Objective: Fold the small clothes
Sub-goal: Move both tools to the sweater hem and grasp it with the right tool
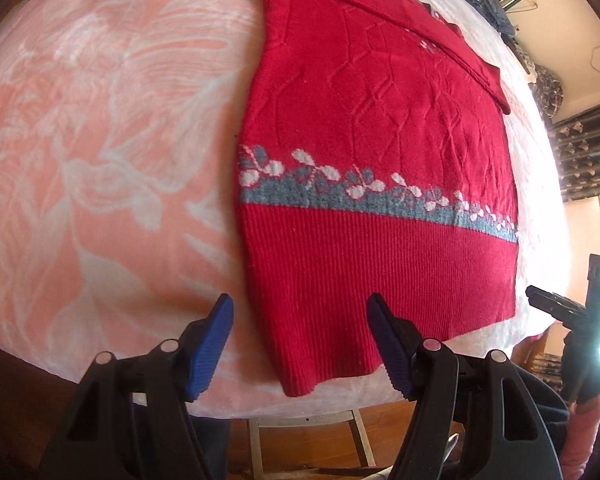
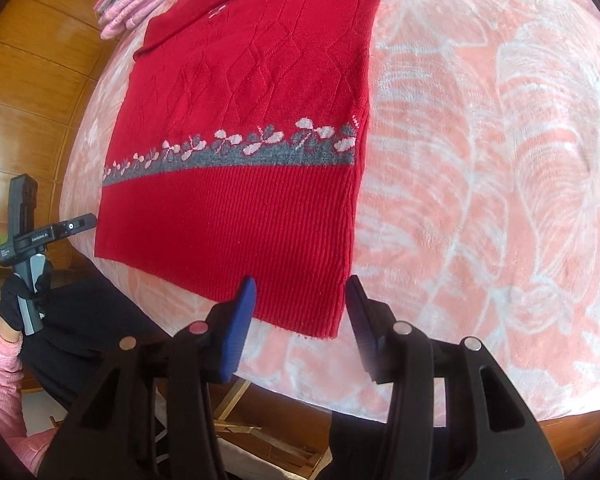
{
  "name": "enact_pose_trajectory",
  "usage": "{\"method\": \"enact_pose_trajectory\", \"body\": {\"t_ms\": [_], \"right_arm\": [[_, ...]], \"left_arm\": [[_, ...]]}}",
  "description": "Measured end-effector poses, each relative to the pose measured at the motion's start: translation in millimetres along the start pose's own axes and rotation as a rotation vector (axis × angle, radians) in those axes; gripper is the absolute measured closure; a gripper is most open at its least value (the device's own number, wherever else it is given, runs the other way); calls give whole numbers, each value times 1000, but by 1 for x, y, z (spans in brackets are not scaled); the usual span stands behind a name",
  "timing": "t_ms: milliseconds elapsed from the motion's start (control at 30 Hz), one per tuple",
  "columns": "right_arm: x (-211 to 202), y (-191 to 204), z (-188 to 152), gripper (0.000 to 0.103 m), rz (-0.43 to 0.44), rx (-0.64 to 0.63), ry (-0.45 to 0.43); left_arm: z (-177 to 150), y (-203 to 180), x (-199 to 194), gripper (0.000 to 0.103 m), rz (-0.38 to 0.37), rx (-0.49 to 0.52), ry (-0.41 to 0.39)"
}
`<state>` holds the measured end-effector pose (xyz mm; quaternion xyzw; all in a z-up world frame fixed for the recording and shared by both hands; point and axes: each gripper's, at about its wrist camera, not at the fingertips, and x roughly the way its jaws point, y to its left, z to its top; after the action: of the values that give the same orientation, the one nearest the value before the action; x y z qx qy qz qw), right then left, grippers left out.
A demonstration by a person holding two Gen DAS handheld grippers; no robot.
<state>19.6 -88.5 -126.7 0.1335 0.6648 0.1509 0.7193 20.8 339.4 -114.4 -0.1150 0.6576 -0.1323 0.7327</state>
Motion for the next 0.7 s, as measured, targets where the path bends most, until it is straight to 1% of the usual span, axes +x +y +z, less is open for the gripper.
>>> {"method": "enact_pose_trajectory", "body": {"t_ms": [67,133,200,267,300,333,367,400,433,467,500,533,633,700], "right_arm": [[5,-7,-3,56,3,21,8],[13,-10,-6,56,3,32,28],[21,-11,-10,55,-3,33,46],[27,-13,-11,56,-10,29,54],[28,-12,-11,57,-14,25,52],[29,-13,-11,57,-8,26,50],[29,-13,-11,58,1,34,47],[29,-14,-10,61,7,42,43],[30,-15,-10,69,9,44,38],[30,-15,-10,82,11,40,36],[30,-16,-10,88,25,41,32],[30,-18,-10,97,45,52,29],[23,-20,-8,99,79,64,19],[13,-20,-7,99,118,69,-5]], "left_arm": [[-6,-8,7,34,-15,18,22],[-11,-13,15,34,-9,35,41],[-13,-13,19,35,-3,46,45],[-12,-10,19,36,-16,41,43],[-12,-9,20,40,-22,32,43],[-12,-7,19,48,-22,24,41],[-11,-6,18,54,-24,19,37],[-10,-3,17,69,-30,16,35],[-10,-2,17,81,-40,11,34],[-9,-2,18,84,-52,5,36],[-9,0,18,91,-63,-1,39],[-9,1,19,94,-69,-5,39],[-8,3,16,95,-98,-19,30],[-7,6,9,96,-149,-40,14]]}}
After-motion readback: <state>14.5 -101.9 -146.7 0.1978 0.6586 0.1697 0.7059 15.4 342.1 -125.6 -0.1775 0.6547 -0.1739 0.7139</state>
